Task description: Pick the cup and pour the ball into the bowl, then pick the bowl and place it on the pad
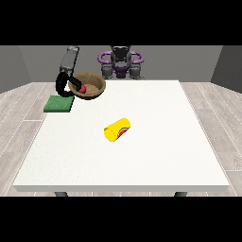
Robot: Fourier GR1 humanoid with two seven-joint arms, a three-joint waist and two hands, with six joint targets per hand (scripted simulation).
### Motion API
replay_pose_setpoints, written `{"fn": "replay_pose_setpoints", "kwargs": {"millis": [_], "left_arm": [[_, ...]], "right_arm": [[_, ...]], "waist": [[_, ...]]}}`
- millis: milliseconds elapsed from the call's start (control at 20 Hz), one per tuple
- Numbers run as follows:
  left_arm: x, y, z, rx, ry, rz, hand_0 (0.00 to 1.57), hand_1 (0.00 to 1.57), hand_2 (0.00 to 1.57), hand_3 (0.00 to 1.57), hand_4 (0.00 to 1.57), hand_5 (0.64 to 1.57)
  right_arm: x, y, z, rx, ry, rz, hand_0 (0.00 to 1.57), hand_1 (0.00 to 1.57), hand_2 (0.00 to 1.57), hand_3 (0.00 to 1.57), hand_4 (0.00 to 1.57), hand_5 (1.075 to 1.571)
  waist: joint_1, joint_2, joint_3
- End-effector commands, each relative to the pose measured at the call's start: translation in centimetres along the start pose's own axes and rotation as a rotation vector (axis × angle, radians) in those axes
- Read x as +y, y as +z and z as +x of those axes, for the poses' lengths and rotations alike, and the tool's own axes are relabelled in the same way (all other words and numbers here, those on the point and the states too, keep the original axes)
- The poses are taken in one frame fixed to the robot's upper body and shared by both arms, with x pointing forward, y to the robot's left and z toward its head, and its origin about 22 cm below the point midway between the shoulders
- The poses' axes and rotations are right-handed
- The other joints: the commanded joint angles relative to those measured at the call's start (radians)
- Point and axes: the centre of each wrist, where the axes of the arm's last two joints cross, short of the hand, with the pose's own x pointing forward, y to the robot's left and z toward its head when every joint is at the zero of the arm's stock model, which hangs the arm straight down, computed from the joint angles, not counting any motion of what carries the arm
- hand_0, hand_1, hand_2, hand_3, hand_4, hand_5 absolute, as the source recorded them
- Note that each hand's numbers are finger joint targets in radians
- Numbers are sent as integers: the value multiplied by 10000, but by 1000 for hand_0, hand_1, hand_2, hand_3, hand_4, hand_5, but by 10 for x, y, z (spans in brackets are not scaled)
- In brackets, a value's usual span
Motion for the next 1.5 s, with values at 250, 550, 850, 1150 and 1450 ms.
{"fn": "replay_pose_setpoints", "kwargs": {"millis": [250,550,850,1150,1450], "left_arm": [[3,4,8,-231,-453,110,0,0,0,0,0,1535],[-10,-10,37,-1143,-342,-141,0,0,0,0,0,1536],[-6,-21,83,-2029,-464,111,0,0,0,0,127,1532],[-21,-17,78,-1945,-144,-100,0,0,0,0,0,1528],[-22,-4,40,-619,-50,-300,0,0,0,0,0,1532]], "right_arm": [[-87,-3,-35,-337,512,-545,1571,1571,1571,1571,1297,1534],[-140,-10,-27,-1047,-450,-898,1571,1571,1571,1108,1296,1537],[-168,-11,-11,-1905,-43,-1335,1571,1571,1571,586,1299,1552],[-193,-4,-32,-1664,69,-1419,1571,1571,1571,577,1246,1559],[-204,-2,-28,-858,73,-1320,1571,1571,1571,880,1240,1568]], "waist": [[-53,319,14],[331,1188,25],[167,1893,27],[333,1763,25],[516,667,10]]}}
